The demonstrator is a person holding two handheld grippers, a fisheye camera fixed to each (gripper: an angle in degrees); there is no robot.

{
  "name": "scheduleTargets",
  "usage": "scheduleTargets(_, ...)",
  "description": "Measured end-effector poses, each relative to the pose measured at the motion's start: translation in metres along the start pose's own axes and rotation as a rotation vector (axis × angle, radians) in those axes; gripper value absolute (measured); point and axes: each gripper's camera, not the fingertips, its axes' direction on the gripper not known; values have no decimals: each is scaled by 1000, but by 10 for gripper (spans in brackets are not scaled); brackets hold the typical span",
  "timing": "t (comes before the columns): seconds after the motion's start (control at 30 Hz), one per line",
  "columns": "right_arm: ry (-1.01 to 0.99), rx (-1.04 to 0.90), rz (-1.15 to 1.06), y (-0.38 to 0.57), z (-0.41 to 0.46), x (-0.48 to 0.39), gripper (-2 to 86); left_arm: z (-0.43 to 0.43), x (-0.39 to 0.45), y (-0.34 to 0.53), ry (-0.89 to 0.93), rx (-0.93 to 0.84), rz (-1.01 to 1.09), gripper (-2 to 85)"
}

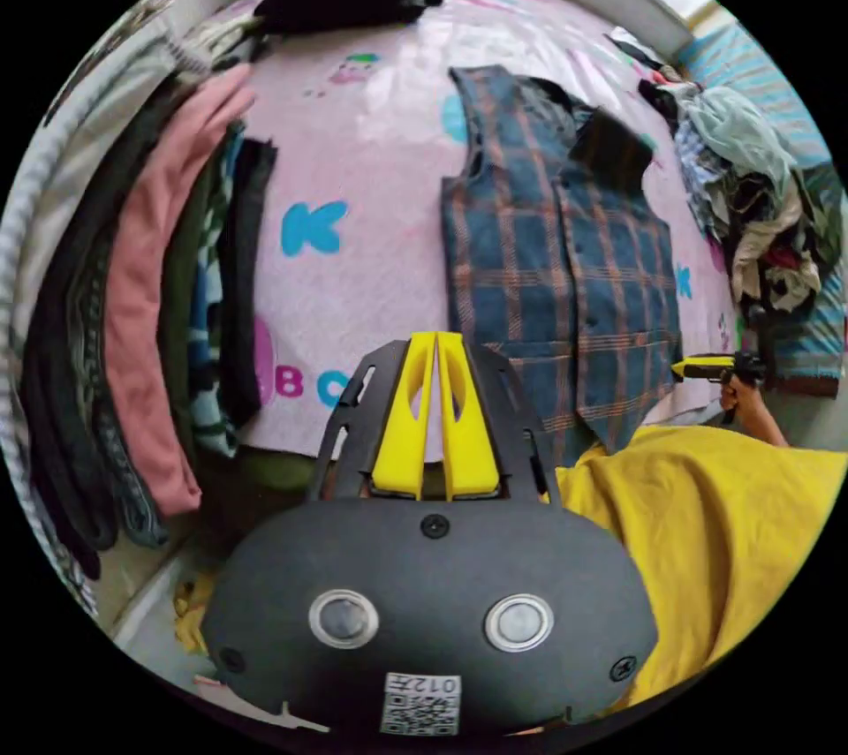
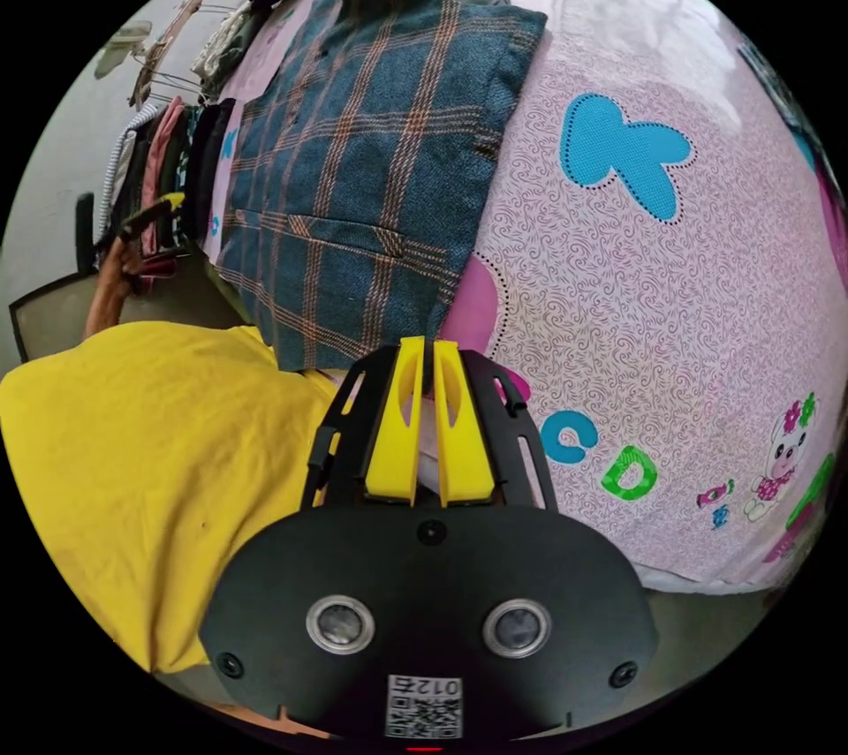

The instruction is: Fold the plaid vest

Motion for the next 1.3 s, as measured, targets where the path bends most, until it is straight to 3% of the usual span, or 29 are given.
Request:
scheduleTargets(0.1, 48, -29, -28, -9, -2, -6, 14, 11, 75, -50, 119, 20, 214, 5)
scheduleTargets(0.23, 44, -61, -19, -19, -10, -5, 17, 56, 164, -108, 114, -5, 356, 5)
scheduleTargets(0.4, -58, -71, 50, -23, -30, 11, 26, 129, 240, -144, 69, -200, 491, 5)
scheduleTargets(0.6, 83, 101, 125, -50, -123, 44, 39, 139, 264, -136, 5, -167, 553, 4)
scheduleTargets(0.7, -66, 261, 103, -108, -170, 50, 57, 145, 272, -133, -17, -159, 562, 4)
scheduleTargets(0.77, -275, 369, 119, -164, -191, 58, 69, 148, 277, -132, -35, -156, 580, 4)
scheduleTargets(0.83, -327, 410, 143, -206, -196, 62, 72, 152, 280, -132, -41, -158, 583, 4)
scheduleTargets(0.9, -313, 409, 165, -242, -194, 61, 74, 157, 279, -135, -23, -166, 574, 4)
scheduleTargets(1.07, -264, 194, 132, -321, -174, 44, 22, 167, 267, -143, 60, -187, 530, 5)
scheduleTargets(1.3, -245, 410, 230, -358, -240, 62, 10, 177, 266, -148, 54, -192, 536, 5)
